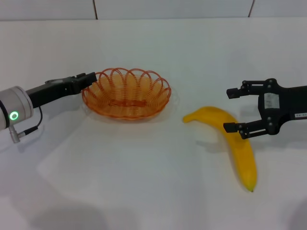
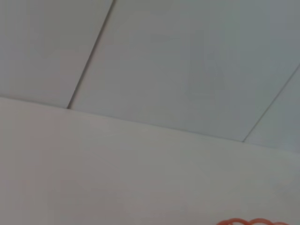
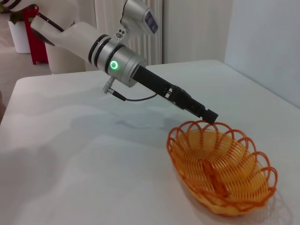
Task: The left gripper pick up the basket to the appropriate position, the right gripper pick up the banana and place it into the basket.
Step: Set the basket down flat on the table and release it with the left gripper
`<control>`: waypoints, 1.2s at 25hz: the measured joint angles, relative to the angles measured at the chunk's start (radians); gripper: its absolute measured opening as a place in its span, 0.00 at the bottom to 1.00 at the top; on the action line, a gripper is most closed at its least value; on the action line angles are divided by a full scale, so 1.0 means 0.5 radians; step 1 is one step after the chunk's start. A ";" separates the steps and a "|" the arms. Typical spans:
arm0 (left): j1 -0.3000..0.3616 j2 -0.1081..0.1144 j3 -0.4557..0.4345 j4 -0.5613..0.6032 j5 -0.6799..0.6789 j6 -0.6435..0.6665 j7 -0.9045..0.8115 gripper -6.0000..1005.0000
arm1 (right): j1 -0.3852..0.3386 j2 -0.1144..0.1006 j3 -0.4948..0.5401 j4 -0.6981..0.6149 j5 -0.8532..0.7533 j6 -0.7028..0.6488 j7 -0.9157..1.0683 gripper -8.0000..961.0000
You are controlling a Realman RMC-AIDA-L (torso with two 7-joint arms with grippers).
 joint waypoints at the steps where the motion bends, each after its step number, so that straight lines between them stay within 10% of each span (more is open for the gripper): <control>1: 0.002 0.000 0.000 0.000 0.000 0.000 -0.003 0.27 | 0.000 0.000 -0.001 0.001 0.000 0.000 0.000 0.92; 21: 0.082 0.000 0.003 0.104 0.007 -0.028 0.208 0.88 | -0.016 0.000 0.002 0.001 0.000 0.000 0.002 0.92; 30: 0.165 -0.015 0.003 0.296 -0.014 0.111 0.508 0.87 | -0.019 0.000 0.003 0.001 0.000 -0.002 0.003 0.92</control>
